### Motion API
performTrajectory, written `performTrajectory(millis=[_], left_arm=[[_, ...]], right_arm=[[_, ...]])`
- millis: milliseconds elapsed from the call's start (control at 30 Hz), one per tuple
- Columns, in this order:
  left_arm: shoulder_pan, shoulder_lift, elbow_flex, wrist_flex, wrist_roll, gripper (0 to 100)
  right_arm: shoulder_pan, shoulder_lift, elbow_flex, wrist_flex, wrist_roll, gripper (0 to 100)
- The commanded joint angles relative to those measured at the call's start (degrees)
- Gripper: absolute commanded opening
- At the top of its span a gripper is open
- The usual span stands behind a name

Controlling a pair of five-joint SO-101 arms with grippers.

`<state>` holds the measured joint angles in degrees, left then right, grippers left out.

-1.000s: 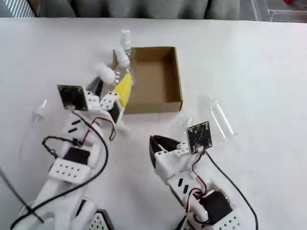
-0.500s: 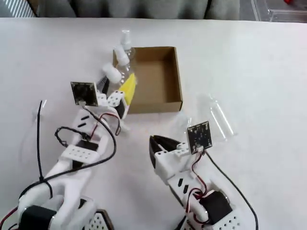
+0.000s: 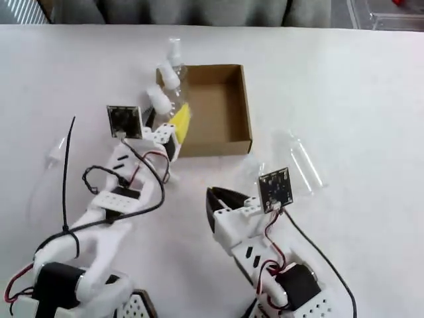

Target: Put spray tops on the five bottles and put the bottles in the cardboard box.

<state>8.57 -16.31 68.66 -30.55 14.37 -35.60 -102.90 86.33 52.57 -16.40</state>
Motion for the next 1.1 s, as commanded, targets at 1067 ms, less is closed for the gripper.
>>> performTrajectory(millis=[1067], left_arm=[[-1.5, 0.0, -5.9, 4.2, -0.7, 2]], right_arm=[[-0.4, -0.3, -2.0, 0.0, 0.2, 1.7]])
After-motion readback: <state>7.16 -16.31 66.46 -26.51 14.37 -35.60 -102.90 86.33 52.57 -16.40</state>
